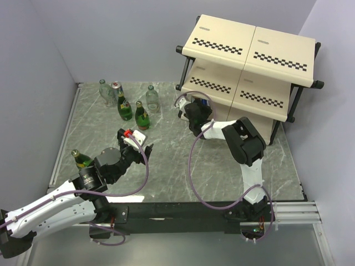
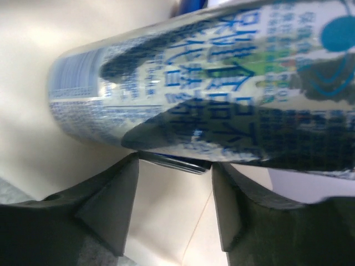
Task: Place and organize the beverage onto the shelf
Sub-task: Adjust the drink on the shelf.
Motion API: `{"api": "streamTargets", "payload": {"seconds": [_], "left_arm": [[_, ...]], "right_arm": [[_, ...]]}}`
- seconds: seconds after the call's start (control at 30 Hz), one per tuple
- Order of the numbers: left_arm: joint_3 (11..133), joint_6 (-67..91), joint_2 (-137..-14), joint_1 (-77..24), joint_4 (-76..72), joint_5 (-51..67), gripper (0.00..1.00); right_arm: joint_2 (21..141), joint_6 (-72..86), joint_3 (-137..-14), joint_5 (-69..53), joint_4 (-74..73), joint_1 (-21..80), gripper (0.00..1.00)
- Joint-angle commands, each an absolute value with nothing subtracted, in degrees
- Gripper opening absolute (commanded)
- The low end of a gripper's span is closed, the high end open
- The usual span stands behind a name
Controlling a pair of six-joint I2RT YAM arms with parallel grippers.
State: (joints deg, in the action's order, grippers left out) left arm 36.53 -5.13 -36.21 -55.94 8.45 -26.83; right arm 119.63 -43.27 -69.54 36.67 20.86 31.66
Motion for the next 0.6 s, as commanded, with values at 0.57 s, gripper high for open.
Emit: {"api": "streamTargets", "payload": {"seconds": [0.57], "left_arm": [[36.65,-5.80,-35.86,-55.81,7.29,-26.10,0.81]], "right_arm": [[111.55,-43.42,-60.74,37.79,26.01,31.46,0.35]]}}
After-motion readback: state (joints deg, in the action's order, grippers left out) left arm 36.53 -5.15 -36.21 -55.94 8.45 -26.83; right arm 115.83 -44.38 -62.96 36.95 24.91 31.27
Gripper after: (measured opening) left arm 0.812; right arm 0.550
